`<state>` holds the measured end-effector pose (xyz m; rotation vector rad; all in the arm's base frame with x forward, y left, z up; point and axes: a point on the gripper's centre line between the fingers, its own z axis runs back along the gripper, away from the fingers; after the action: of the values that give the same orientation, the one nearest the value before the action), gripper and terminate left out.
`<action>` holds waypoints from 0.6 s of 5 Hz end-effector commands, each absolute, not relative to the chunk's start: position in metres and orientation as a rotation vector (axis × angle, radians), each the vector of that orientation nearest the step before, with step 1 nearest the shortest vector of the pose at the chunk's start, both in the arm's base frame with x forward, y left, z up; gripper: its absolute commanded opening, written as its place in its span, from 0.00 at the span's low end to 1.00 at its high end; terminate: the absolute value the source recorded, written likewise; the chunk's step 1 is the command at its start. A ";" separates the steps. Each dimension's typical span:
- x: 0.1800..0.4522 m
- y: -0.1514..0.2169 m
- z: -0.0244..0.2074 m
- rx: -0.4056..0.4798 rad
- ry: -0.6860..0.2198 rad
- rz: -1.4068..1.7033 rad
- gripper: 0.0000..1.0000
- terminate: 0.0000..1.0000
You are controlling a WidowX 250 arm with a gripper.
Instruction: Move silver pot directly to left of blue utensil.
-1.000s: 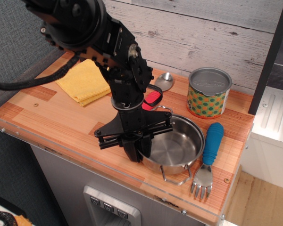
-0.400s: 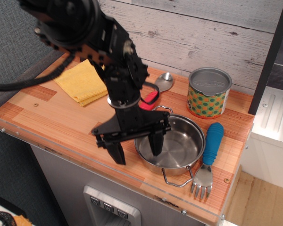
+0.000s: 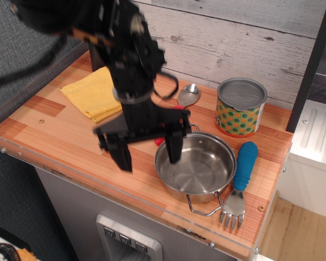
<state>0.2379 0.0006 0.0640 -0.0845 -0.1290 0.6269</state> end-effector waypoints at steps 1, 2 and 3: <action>0.234 0.047 0.113 0.048 -0.081 0.401 1.00 0.00; 0.236 0.053 0.134 0.060 -0.115 0.381 1.00 0.00; 0.260 0.054 0.145 0.072 -0.115 0.269 1.00 0.00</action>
<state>0.2581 0.0435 0.1299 0.0701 -0.0802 0.2722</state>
